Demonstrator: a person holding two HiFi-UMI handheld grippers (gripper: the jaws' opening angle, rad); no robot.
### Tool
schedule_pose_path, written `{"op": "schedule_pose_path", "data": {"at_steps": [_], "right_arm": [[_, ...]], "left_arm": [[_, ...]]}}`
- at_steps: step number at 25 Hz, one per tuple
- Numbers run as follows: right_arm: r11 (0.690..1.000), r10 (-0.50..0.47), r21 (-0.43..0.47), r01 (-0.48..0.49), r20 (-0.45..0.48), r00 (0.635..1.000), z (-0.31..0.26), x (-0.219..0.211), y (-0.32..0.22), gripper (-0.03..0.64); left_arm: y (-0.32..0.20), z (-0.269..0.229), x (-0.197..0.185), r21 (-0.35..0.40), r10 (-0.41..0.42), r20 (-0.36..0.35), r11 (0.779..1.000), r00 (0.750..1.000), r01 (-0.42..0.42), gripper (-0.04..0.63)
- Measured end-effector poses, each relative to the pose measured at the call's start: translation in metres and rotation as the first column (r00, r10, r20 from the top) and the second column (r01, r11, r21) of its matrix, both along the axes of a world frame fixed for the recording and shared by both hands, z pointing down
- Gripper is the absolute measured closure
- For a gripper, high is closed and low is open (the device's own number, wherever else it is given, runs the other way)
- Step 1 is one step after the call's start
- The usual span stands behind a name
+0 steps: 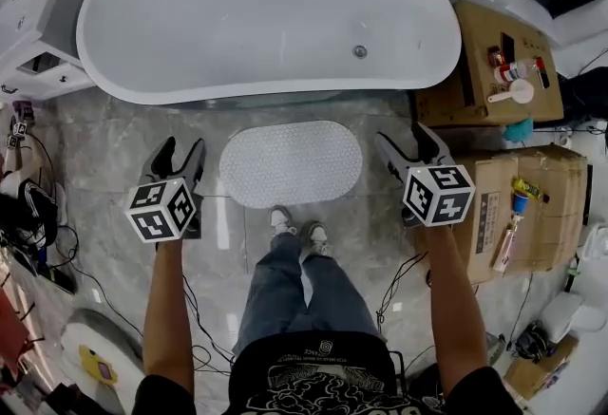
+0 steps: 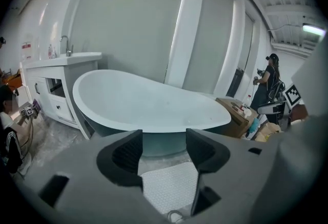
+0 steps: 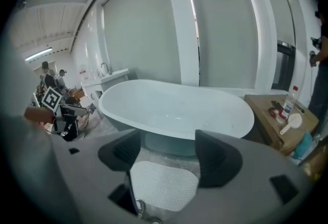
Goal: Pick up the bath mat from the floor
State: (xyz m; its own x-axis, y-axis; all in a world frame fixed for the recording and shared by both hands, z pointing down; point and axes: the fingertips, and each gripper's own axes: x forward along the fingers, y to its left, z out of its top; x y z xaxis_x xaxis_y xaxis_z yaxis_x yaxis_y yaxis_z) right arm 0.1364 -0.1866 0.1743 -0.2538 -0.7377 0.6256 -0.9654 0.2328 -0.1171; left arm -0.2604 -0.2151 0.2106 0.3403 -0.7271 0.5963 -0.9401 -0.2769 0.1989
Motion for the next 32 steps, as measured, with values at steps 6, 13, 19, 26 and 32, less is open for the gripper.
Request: {"op": "schedule_pose_path", "data": {"at_steps": [6, 13, 19, 26, 32], "right_arm": [[0.997, 0.005, -0.073, -0.005, -0.008, 1.000, 0.055, 0.000, 0.011, 0.277], [0.993, -0.003, -0.120, 0.004, 0.001, 1.000, 0.121, 0.007, 0.018, 0.263], [0.987, -0.041, -0.153, 0.044, 0.018, 0.999, 0.189, 0.006, 0.044, 0.253], [0.984, -0.050, -0.172, 0.056, 0.040, 0.998, 0.265, 0.016, 0.061, 0.241], [0.983, -0.059, -0.173, 0.064, 0.038, 0.998, 0.336, 0.032, 0.074, 0.235]], "left_arm": [[0.009, 0.059, -0.005, -0.062, -0.025, -0.020, 0.998, 1.000, 0.024, 0.314], [0.023, 0.121, -0.010, -0.093, -0.048, -0.008, 0.995, 0.999, 0.047, 0.307], [0.046, 0.175, -0.010, -0.106, -0.064, 0.004, 0.992, 0.998, 0.064, 0.298], [0.070, 0.244, -0.004, -0.120, -0.045, 0.009, 0.992, 0.999, 0.046, 0.279], [0.092, 0.315, 0.002, -0.149, -0.021, 0.044, 0.988, 0.999, 0.027, 0.267]]}}
